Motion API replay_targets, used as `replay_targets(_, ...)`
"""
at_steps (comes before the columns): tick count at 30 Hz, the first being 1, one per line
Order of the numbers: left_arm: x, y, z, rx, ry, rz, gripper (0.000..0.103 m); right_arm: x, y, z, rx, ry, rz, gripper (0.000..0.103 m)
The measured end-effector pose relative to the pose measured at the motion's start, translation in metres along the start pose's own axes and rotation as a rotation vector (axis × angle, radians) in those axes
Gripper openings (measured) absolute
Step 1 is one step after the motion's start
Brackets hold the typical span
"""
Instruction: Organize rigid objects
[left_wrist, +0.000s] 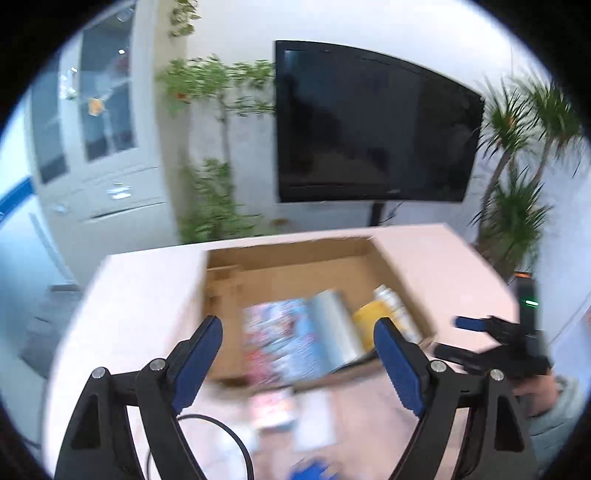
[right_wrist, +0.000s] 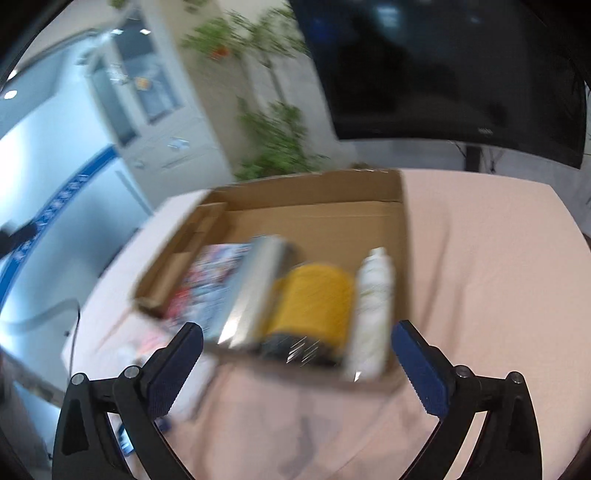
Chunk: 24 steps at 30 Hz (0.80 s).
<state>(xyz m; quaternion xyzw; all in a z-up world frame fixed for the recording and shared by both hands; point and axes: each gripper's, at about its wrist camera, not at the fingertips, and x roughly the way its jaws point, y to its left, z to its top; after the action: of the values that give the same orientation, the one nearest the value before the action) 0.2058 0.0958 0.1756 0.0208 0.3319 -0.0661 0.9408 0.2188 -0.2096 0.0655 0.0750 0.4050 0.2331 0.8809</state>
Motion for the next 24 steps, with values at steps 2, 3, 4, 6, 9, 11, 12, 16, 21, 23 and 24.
replay_targets(2,-0.015,0.018,-0.026,-0.006,0.037,0.044,0.084,-0.007,0.028,-0.029,-0.035,0.002,0.057,0.103)
replay_targets(3,-0.014,0.027,-0.045,-0.027,0.072,0.040,0.084,-0.009,0.043,-0.046,-0.046,0.003,0.079,0.103)
replay_targets(4,-0.011,0.033,-0.063,-0.044,0.110,0.022,0.084,-0.008,0.058,-0.064,-0.056,0.015,0.109,0.103)
replay_targets(6,-0.001,0.043,-0.103,-0.082,0.192,-0.047,0.084,-0.002,0.087,-0.098,-0.077,0.051,0.194,0.103)
replay_targets(9,0.029,0.049,-0.167,-0.169,0.304,-0.178,0.083,0.011,0.130,-0.144,-0.106,0.096,0.257,0.103)
replay_targets(11,0.046,0.050,-0.195,-0.245,0.357,-0.234,0.082,0.017,0.152,-0.167,-0.116,0.122,0.277,0.103)
replay_targets(12,0.054,0.048,-0.206,-0.280,0.369,-0.269,0.081,0.020,0.164,-0.179,-0.130,0.139,0.285,0.103)
replay_targets(16,0.084,0.032,-0.229,-0.299,0.379,-0.367,0.081,0.023,0.184,-0.199,-0.136,0.153,0.258,0.102)
replay_targets(21,0.107,0.018,-0.239,-0.285,0.435,-0.363,0.080,0.029,0.180,-0.197,-0.123,0.174,0.206,0.098)
replay_targets(23,0.108,0.012,-0.240,-0.287,0.437,-0.388,0.080,0.027,0.176,-0.193,-0.120,0.187,0.188,0.093)
replay_targets(24,0.108,0.007,-0.239,-0.291,0.439,-0.420,0.079,0.027,0.175,-0.193,-0.118,0.187,0.181,0.093)
